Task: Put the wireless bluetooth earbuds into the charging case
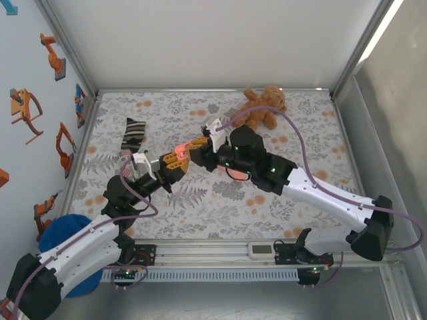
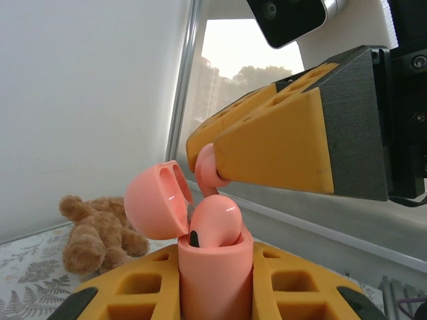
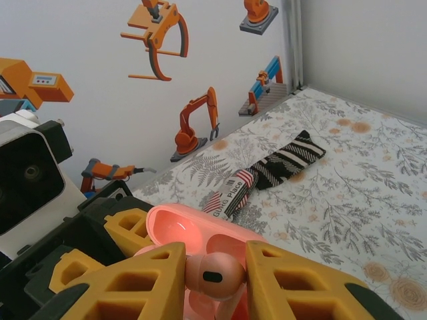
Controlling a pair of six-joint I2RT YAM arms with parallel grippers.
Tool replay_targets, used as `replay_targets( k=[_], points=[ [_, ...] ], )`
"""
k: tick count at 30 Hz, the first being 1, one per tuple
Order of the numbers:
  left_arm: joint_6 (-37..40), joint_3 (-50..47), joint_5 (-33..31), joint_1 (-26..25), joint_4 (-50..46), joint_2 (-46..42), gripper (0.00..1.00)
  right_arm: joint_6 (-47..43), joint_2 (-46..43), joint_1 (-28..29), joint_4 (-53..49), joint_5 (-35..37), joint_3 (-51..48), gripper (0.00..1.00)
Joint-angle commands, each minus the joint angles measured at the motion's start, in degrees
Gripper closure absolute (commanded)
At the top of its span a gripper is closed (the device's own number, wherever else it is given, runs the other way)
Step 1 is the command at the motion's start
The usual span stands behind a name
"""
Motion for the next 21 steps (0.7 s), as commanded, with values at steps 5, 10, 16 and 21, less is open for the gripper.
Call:
replay_targets(
  k=[5, 10, 16, 21],
  points=[
    [-0.83, 1.81, 0.14, -0.38, 3.19, -0.07, 1.00, -0.91, -0.92, 0.71, 1.78, 3.04, -1.79, 0.73],
    [-0.82, 1.73, -0.43, -0.50, 3.13, -0.09, 1.00, -0.81, -1.64, 0.88, 1.87, 3.22, -2.44, 0.73],
    [-0.82, 1.75, -1.03, -0.56, 3.38, 0.21, 1.00, -0.61, -2.49, 0.97, 1.91, 3.40, -3.10, 0.72],
    [-0.82, 1.73, -1.24, -0.62, 3.63, 0.53, 1.00, -0.34, -2.49, 0.96, 1.46, 3.03, -2.81, 0.68]
  ],
)
